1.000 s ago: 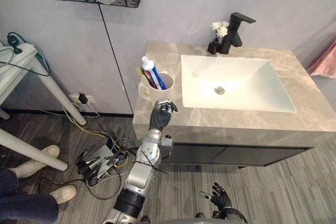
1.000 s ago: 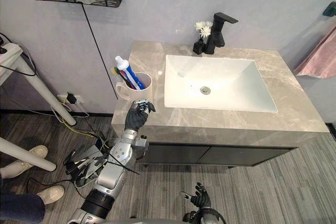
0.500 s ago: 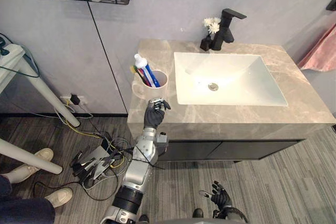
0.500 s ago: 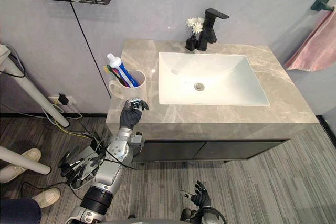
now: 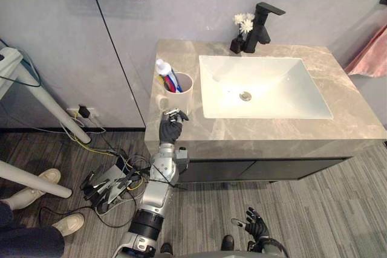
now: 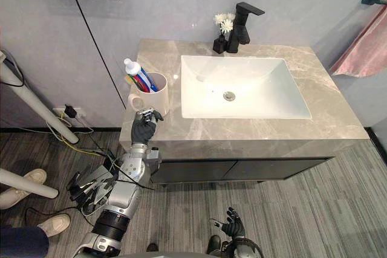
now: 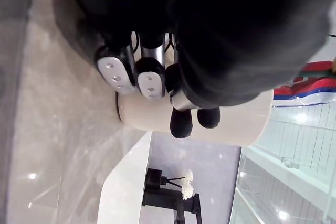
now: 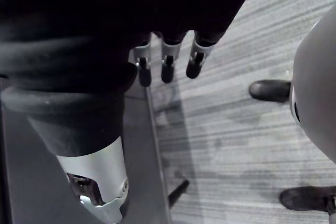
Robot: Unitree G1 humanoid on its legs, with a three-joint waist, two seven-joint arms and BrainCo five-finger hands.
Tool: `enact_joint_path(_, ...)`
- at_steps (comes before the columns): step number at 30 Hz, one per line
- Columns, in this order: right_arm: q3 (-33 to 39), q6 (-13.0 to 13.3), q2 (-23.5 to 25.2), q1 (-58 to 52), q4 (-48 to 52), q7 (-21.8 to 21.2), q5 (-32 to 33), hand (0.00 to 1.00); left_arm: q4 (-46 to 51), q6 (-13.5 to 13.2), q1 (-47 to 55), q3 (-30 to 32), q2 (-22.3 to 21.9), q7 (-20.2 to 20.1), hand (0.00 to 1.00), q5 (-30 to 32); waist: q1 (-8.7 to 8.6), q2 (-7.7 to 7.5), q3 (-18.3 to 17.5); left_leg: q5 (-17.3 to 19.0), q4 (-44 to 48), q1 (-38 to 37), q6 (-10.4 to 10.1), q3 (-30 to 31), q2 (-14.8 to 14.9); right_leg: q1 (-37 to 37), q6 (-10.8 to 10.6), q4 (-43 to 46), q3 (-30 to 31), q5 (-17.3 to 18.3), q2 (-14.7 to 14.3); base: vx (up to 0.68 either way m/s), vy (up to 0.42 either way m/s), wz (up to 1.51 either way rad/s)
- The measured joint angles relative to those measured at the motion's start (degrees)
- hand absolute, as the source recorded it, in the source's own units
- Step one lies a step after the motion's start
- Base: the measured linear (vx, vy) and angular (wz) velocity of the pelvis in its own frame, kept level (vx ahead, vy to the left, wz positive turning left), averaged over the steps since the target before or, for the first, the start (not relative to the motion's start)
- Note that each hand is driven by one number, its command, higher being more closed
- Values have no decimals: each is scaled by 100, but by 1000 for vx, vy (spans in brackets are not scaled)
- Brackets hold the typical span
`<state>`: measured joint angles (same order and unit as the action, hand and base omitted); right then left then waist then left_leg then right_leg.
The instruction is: Organize washtable
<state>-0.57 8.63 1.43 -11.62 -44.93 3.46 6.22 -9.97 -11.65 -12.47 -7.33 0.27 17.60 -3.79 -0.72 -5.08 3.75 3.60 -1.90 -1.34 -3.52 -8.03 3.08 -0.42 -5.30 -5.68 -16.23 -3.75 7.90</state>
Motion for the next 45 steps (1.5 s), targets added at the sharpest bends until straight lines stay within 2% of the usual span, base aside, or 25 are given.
enact_joint_path(21,-104,1,-77,0,114,7,2,0,45,27,-388,62,71,165,100,18,4,6,107,21,126,302,32,-159,-8,-347,71,3,238,-109,5,-33,-12,-4)
enact_joint_path(28,-103,18,-82,-13,209,20,6,0,44,143,-585,-265,-44,259,100,132,-11,21,192,67,273,382,84,-303,2,-447,35,6,428,-177,8,-61,-20,-11)
enact_joint_path(32,-103,22,-108,-40,292,22,18,0,44,186,-992,-383,-107,283,100,228,-10,45,236,117,437,524,88,-360,51,-554,44,8,537,-242,6,-67,-28,-10)
enact_joint_path(35,-109,106,-183,-118,384,21,18,0,44,217,-1343,-370,-239,396,100,228,-8,117,288,153,514,561,78,-402,74,-620,44,82,617,-244,-2,-64,-26,-9)
enact_joint_path(41,-115,119,-294,-260,592,26,18,0,45,248,-1787,-297,-240,540,100,228,-29,163,368,171,615,675,59,-458,113,-788,45,200,712,-242,-28,-51,-26,-7)
enact_joint_path(45,-114,115,-303,-405,615,23,50,0,52,306,-1931,-90,-235,719,100,476,-124,158,437,172,639,674,58,-471,124,-803,46,233,735,-242,-36,-20,-11,-1)
